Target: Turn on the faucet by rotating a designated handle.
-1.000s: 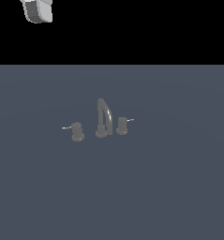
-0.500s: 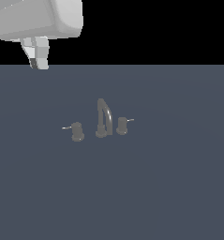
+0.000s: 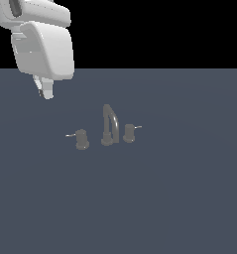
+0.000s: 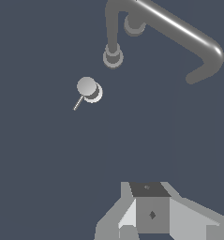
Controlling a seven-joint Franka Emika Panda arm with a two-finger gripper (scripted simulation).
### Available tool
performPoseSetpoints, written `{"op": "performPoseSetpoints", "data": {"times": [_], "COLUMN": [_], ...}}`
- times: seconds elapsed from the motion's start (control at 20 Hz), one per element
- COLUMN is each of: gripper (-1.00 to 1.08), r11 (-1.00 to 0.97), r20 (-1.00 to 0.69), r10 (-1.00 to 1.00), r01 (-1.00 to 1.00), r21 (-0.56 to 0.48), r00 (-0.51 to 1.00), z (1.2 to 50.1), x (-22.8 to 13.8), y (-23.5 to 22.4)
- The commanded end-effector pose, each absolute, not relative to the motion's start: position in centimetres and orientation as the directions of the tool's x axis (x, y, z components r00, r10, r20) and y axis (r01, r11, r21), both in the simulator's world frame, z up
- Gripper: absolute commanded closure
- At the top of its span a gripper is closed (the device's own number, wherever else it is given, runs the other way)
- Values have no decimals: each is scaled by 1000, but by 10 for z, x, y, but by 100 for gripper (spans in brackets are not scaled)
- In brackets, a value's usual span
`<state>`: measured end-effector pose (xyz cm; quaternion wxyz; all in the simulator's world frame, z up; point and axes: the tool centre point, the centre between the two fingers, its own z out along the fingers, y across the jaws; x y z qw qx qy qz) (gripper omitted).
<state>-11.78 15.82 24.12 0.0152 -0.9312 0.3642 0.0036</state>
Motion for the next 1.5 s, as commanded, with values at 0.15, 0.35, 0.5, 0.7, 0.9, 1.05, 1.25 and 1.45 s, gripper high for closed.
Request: {"op": "performPoseSetpoints", "data": {"times": [0.15, 0.35, 0.5, 0.7, 0.9, 1.05, 1.25, 1.45], "gripper": [108, 108, 108, 108, 108, 108, 108, 108], "r11": [-676, -634, -600, -551, -493, -446, -385, -332], "r20": [-18, -17, -16, -13, -9, -6, -2, 0], "r10": [-736, -773, -799, -834, -870, -895, -923, -943], "r01": [-736, -773, -799, -834, -870, -895, -923, -943], "r21": [-25, -22, -20, -16, -12, -9, -5, -2], "r00": [677, 634, 601, 551, 493, 446, 385, 332], "z": [215, 197, 184, 164, 142, 125, 104, 87], "x": [-96, -81, -69, -52, -33, -18, 1, 18], "y": [168, 173, 176, 179, 182, 182, 182, 180]}}
